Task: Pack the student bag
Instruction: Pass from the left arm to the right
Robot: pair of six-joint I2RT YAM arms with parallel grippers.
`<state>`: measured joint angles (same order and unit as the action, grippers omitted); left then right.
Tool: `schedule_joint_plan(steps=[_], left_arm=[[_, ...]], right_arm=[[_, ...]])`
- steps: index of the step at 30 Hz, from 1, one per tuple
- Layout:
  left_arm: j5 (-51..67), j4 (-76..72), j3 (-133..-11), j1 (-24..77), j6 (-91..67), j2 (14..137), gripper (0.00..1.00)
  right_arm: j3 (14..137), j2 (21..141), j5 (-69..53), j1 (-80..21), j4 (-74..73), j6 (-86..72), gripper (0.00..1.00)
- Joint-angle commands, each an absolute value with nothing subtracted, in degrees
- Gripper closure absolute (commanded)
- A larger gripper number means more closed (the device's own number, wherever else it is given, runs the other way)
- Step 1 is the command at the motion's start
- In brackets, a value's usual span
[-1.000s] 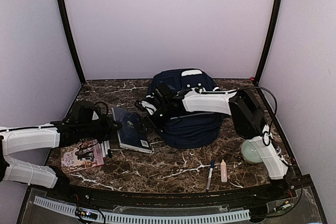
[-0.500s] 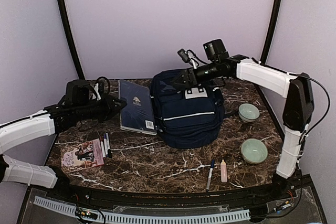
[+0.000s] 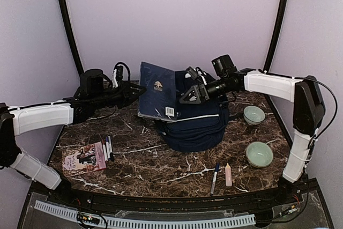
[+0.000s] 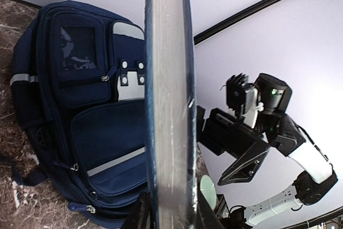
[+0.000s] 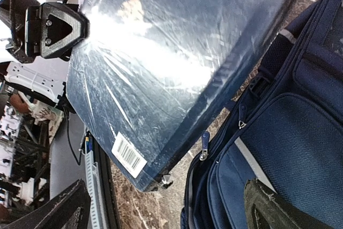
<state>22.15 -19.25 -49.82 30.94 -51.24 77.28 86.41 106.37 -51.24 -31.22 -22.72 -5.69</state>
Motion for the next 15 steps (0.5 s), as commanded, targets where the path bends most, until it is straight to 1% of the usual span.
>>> schedule_joint_plan(steps=[1,3,5,7,9,11,15], left_arm=[[26.35,-39.13,-53.55,31.11,-52.7,77.68,1.0],[26.45,-43.64,-52.69,31.07,-54.24,78.87,1.0],[26.64,-46.5,-52.24,31.11,-55.74,79.94,1.0],[26.8,-48.33,-51.81,31.1,-57.14,81.01,1.0],[26.58,-50.12,-50.94,31.11,-58.26,81.35,1.0],[26.25,-52.2,-49.87,31.08,-59.58,81.6,1.0],[26.01,-53.77,-48.95,31.08,-61.06,82.4,1.0]], right_arm=[[83.87,106.04,-59.25,-30.68,-13.11,-15.75,0.03],[80.76,105.57,-61.63,-30.53,-5.85,-21.24,0.09],[76.83,104.33,-62.21,-30.51,4.15,-27.73,0.11],[74.66,104.14,-62.82,-30.59,11.03,-32.54,0.14],[74.22,104.86,-63.02,-30.73,14.92,-36.01,0.17],[74.24,106.05,-62.97,-30.84,16.81,-38.35,0.23],[72.66,106.86,-64.57,-30.83,25.12,-45.53,0.28]])
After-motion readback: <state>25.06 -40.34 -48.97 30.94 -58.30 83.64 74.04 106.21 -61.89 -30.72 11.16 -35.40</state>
